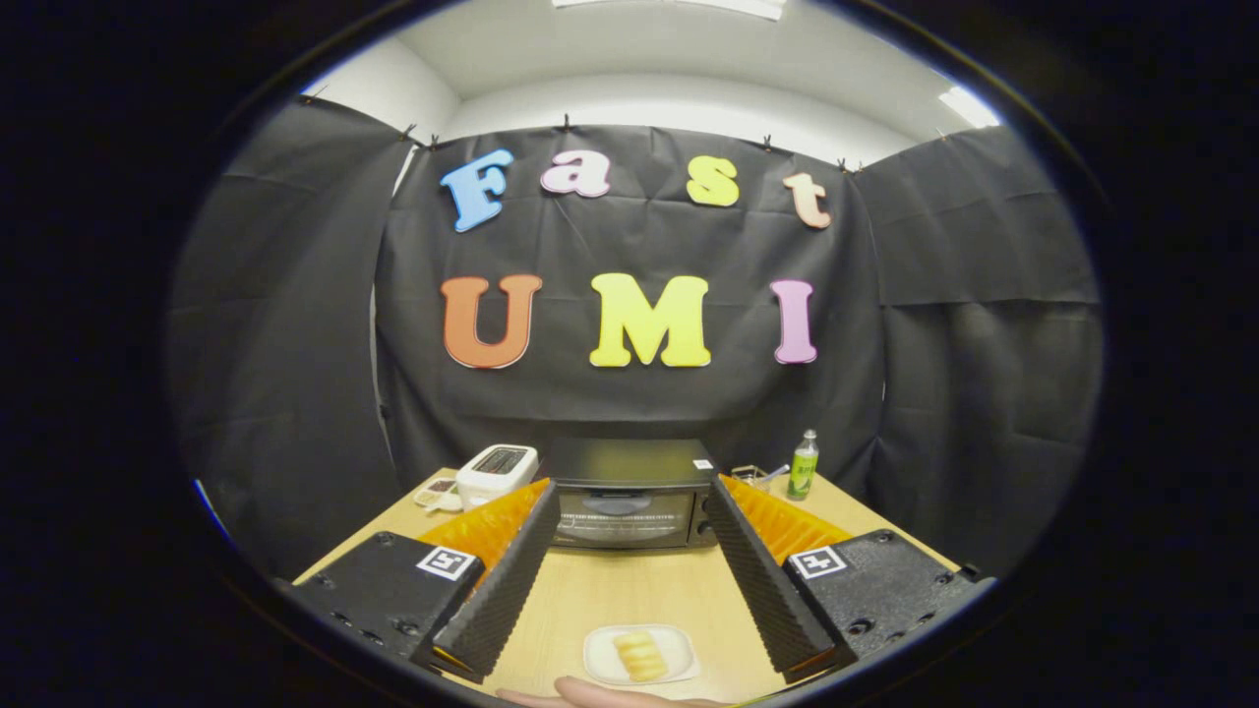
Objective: Open the toaster oven, put the food inside, and close the toaster oven door.
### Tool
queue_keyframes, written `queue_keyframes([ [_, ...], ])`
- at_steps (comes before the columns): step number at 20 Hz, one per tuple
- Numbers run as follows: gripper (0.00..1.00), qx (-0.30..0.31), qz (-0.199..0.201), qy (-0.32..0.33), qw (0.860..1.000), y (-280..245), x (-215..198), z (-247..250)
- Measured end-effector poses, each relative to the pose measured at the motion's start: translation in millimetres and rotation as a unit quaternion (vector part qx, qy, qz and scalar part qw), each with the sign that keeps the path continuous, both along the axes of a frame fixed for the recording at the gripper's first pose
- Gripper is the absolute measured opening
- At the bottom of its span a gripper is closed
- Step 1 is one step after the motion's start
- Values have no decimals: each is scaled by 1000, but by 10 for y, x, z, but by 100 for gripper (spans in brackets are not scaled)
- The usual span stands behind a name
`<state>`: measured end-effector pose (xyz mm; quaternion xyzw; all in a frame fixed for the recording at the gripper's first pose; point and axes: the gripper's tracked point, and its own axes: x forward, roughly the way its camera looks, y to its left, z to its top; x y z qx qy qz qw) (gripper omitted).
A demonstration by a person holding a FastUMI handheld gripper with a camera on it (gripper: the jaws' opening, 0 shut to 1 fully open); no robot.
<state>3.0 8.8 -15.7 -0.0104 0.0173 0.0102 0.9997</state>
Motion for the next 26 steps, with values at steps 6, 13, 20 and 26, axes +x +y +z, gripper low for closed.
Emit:
queue_keyframes([
  [6, 100, -1, -3, -1, 1000, -26, 21, -3],
  [13, 100, 13, -9, 8, 1000, -50, 435, -20],
  [20, 100, 16, -20, -2, 1000, -106, 1702, -129],
  [26, 100, -14, 8, -7, 1000, 45, 2789, -469],
])
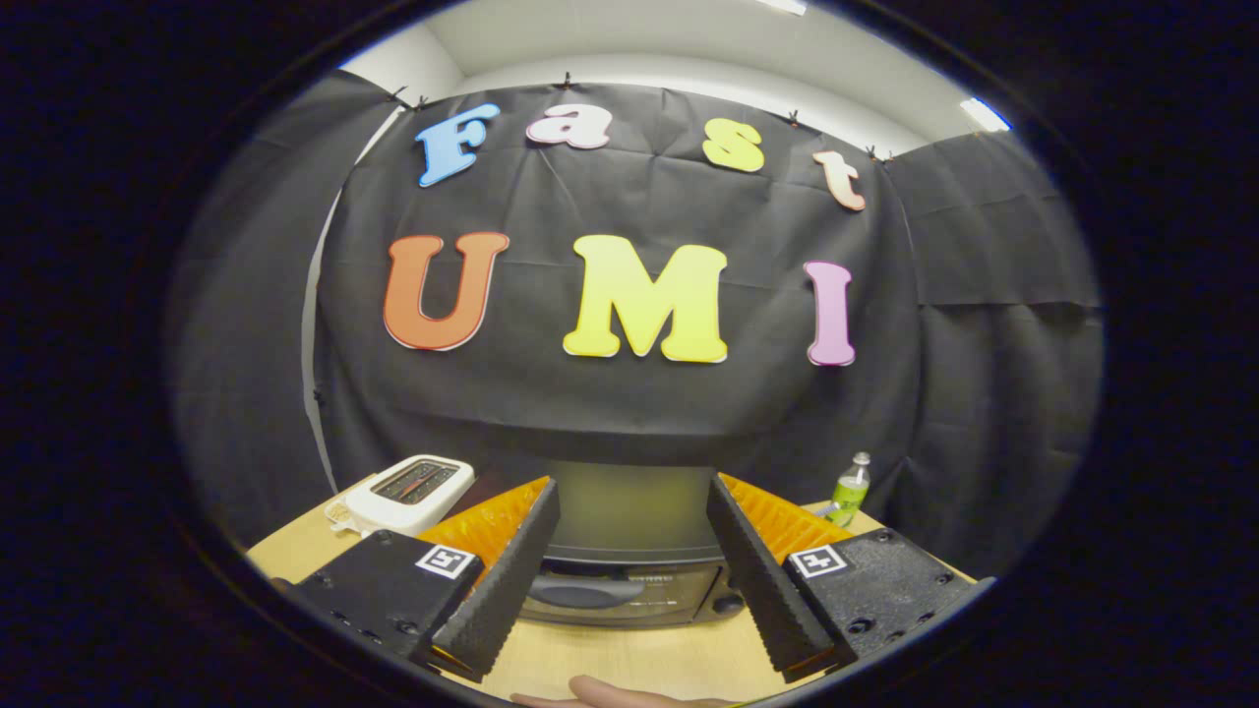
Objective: Open the toaster oven, put the food inside, and close the toaster oven door.
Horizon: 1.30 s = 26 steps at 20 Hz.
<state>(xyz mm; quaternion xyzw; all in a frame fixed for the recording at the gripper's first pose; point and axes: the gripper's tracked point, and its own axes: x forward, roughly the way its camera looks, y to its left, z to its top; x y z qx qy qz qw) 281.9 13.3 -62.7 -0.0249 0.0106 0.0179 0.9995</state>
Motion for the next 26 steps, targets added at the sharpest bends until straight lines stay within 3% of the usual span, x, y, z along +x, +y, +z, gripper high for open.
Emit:
queue_keyframes([
  [2, 100, 10, 17, 22, 1000, 101, 199, -254],
  [5, 100, 20, 6, 50, 999, 113, 358, -557],
  [10, 100, 33, -7, 93, 995, 77, 460, -928],
  [13, 100, 64, 12, 103, 993, 140, 451, -1014],
  [14, 100, 39, 8, 137, 990, 182, 444, -1182],
  [16, 100, -37, 6, 112, 993, 167, 334, -1120],
  [17, 100, -46, 5, 114, 992, 163, 313, -1117],
  [21, 97, 20, 17, 170, 985, 135, 87, -1290],
  [26, 96, -12, 13, 211, 977, 108, -163, -1378],
])
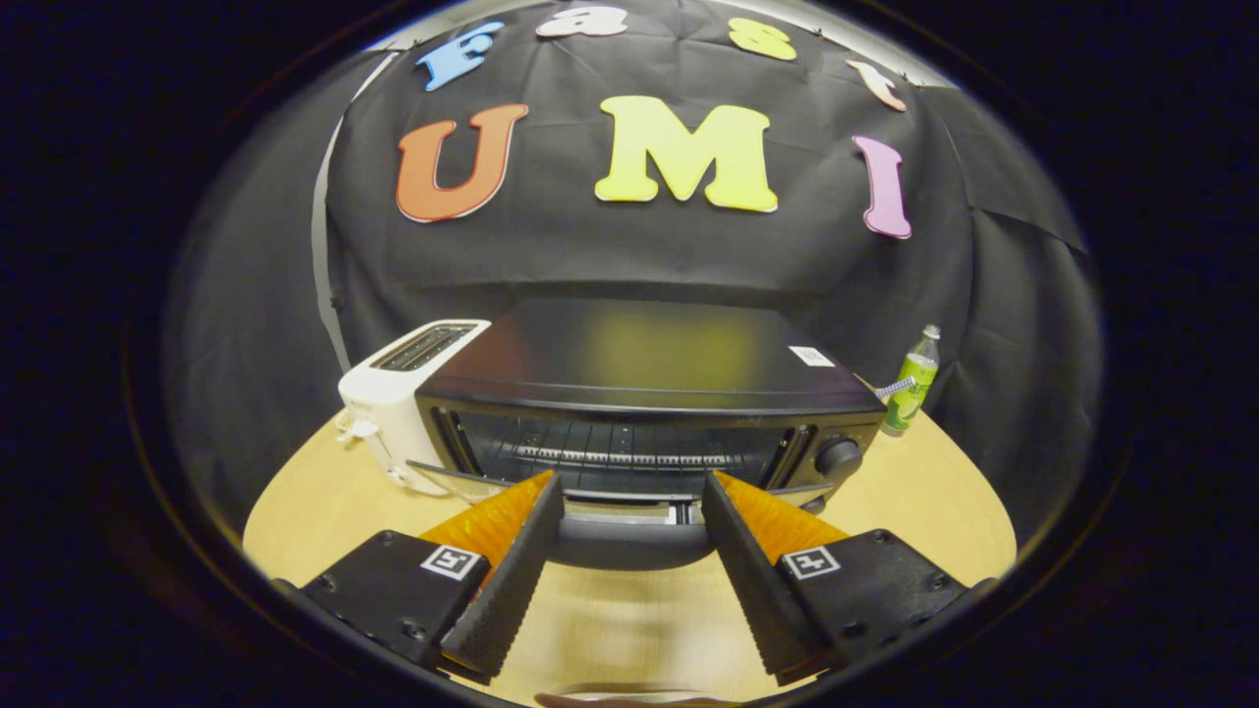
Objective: Open the toaster oven, put the food inside, and close the toaster oven door.
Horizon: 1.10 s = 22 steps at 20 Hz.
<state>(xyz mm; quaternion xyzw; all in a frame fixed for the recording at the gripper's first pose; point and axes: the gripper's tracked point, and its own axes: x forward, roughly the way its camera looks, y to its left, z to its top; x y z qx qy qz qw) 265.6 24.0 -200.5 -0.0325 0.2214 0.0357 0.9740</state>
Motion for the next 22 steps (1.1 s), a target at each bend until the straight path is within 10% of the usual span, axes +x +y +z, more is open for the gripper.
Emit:
queue_keyframes([
  [14, 96, 13, -12, 196, 980, -35, -763, -1051],
  [22, 91, 14, -8, 171, 985, -37, -712, -1064],
])
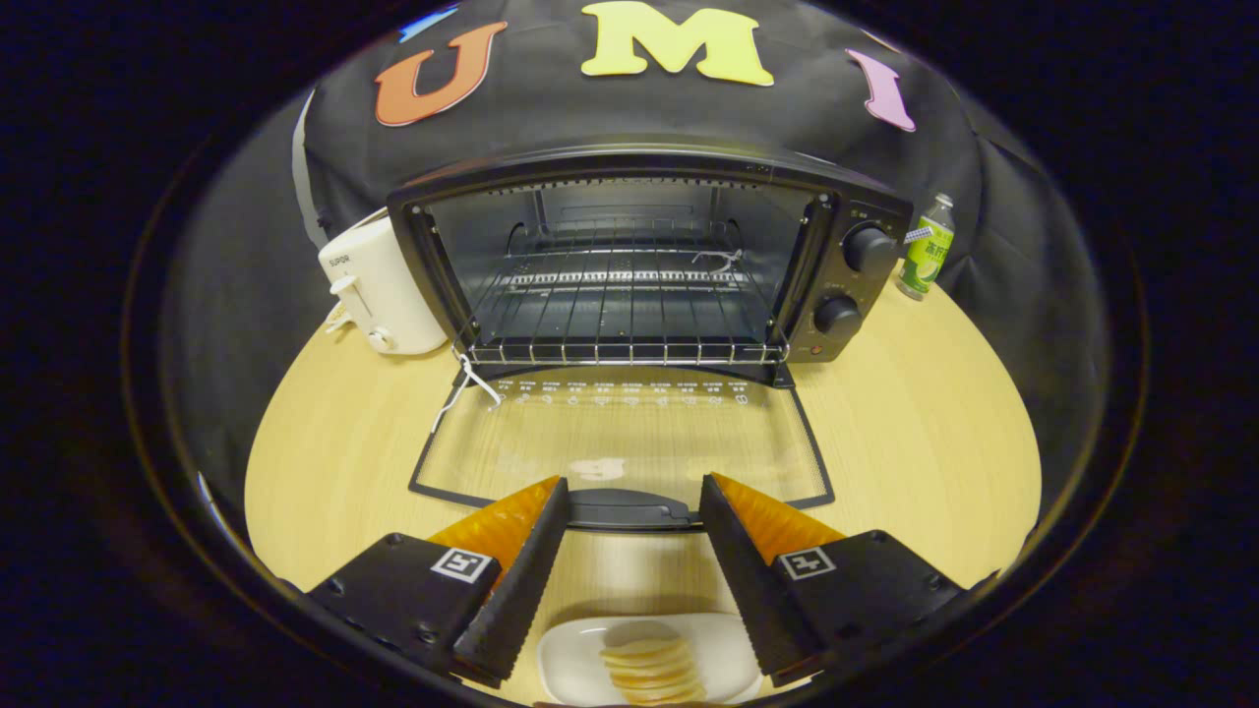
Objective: Open the toaster oven, put the food inside, and close the toaster oven door.
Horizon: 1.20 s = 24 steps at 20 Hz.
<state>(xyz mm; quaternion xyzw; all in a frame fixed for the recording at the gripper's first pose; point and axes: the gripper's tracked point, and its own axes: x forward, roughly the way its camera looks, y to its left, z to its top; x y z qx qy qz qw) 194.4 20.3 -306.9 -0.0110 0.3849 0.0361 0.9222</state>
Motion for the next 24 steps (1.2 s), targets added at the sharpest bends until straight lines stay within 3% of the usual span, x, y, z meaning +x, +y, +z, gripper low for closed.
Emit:
queue_keyframes([
  [6, 91, 12, 55, -48, 997, 180, -683, 188],
  [11, 90, 22, 56, -86, 994, 24, -1160, 112],
  [17, 89, -35, 62, -128, 989, -272, -1266, -171],
  [22, 89, 19, 66, -80, 994, -233, -1461, -524],
  [24, 87, 10, 54, -82, 995, -314, -1469, -546],
])
